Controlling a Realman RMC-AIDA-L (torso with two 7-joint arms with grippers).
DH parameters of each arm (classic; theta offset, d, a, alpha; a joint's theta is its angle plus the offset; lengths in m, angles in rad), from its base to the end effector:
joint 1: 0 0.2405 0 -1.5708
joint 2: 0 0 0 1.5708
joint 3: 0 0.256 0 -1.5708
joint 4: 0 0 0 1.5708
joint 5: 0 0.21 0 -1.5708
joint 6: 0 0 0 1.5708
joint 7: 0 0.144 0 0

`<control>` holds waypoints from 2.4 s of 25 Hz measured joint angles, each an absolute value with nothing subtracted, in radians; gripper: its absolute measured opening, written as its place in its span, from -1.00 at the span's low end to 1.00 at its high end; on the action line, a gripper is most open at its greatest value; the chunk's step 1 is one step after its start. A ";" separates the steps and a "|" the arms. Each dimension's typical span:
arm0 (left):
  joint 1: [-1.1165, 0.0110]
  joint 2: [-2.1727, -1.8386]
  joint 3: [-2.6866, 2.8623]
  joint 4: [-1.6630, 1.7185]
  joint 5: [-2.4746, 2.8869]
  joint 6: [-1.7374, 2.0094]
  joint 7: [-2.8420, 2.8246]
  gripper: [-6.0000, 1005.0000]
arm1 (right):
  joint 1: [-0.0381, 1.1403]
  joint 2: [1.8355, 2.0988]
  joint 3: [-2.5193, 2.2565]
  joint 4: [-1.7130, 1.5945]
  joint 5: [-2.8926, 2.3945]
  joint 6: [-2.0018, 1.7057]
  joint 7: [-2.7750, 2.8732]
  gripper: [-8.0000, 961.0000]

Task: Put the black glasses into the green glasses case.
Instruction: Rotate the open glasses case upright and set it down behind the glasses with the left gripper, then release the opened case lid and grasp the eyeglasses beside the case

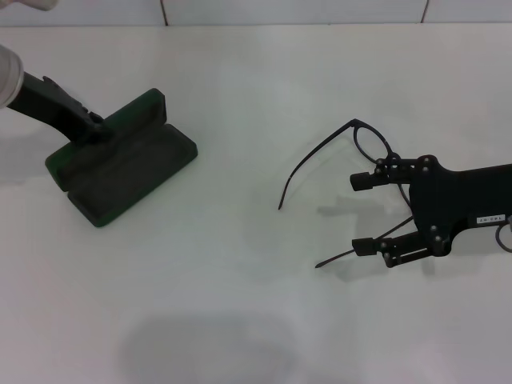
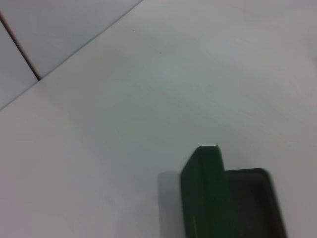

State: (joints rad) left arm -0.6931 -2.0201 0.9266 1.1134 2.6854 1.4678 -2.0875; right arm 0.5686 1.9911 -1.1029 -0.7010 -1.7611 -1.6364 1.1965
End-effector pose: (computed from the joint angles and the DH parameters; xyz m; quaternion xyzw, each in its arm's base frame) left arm -0.2401 0.3993 0.0690 -0.9200 -0.2774 0.1433 0.2368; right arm 0.2154 0.3282 -0.0039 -0.9758 0.0047 0.2168 0.0280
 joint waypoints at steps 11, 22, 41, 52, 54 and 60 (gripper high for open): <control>-0.698 -2.031 0.938 1.139 2.540 1.480 -1.897 -0.56 | 0.563 1.998 -1.101 -0.703 -1.761 -1.632 1.197 0.80; -0.705 -2.084 1.008 1.123 2.461 1.447 -1.514 -0.55 | 0.563 2.005 -1.103 -0.702 -1.761 -1.652 1.196 0.79; -0.685 -2.088 1.010 1.106 2.404 1.410 -1.507 -0.48 | 0.563 2.010 -1.111 -0.701 -1.763 -1.654 1.197 0.79; -0.650 -2.076 0.967 1.118 2.335 1.441 -1.697 0.05 | 0.563 2.004 -1.102 -0.702 -1.758 -1.654 1.228 0.79; -0.620 -2.073 0.953 1.111 2.322 1.477 -1.730 0.13 | 0.563 1.999 -1.086 -0.706 -1.754 -1.654 1.265 0.79; -0.422 -2.083 0.922 1.093 2.181 1.554 -1.685 0.46 | 0.569 1.958 -0.987 -0.773 -1.756 -1.652 1.508 0.79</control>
State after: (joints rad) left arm -0.4220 -2.0835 0.9218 1.0933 2.1809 1.5539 -1.6848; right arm 0.5693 1.9575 -0.9872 -0.7732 -1.7564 -1.6519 1.5080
